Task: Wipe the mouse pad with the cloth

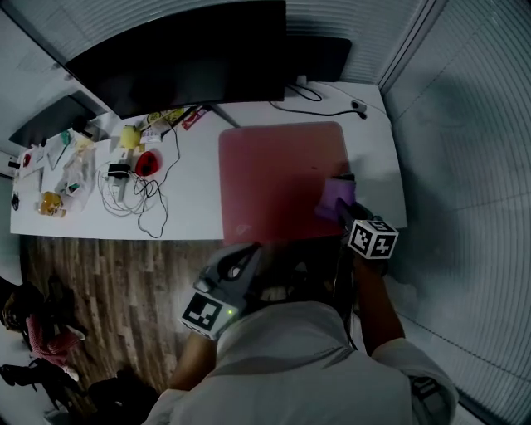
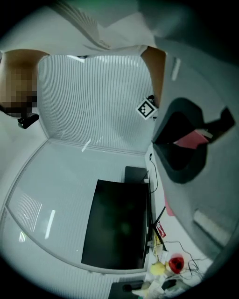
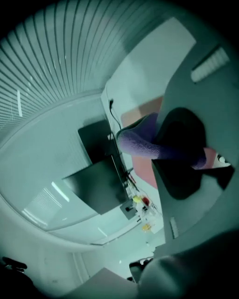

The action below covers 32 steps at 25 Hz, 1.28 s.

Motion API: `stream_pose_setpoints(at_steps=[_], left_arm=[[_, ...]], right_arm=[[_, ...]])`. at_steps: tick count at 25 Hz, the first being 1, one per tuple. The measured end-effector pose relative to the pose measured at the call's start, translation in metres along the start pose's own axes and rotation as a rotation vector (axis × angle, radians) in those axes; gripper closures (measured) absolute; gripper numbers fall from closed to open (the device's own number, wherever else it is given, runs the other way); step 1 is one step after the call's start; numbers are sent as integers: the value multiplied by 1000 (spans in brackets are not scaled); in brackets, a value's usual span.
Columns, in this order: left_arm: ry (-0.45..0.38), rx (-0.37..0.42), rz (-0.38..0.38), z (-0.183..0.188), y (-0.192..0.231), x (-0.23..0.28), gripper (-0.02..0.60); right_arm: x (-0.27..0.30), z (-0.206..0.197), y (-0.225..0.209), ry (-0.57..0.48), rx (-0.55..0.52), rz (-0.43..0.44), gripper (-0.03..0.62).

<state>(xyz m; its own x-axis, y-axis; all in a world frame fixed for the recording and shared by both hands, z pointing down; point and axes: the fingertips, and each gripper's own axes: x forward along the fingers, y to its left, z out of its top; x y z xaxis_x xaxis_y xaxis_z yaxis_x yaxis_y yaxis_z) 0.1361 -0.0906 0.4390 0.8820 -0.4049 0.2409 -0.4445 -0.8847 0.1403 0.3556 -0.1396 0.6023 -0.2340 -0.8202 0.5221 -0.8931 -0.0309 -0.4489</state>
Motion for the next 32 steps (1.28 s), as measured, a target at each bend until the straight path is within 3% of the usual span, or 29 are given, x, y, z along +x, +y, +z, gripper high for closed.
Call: stream_pose_setpoints(at_steps=[4,7,11,15,21,25,32], left_arm=[[-19,-5,54,2,34,-53,580],[-17,-26,107,-5,64,-105,578],[-3,-61,183,-28,106,-172,578],[-9,-62,227,-42,135,-219,578],[-49,-76,230,-43,148,-243,578],[-37,-84,185,-52,146,-234,580],[-27,-31,111,-39,117,-184,580]], right_arm=[[41,-19,124,80,-59,220,546],[72,-51,212,159,-116,337,546],[118,-102,311,243,-184,436,546],[150,-137,374,274,-213,463,546],[175,-179,378,358,-294,362,546],[177,-187,348,380,-262,269,546],[155,-174,266,362,-193,152,546]])
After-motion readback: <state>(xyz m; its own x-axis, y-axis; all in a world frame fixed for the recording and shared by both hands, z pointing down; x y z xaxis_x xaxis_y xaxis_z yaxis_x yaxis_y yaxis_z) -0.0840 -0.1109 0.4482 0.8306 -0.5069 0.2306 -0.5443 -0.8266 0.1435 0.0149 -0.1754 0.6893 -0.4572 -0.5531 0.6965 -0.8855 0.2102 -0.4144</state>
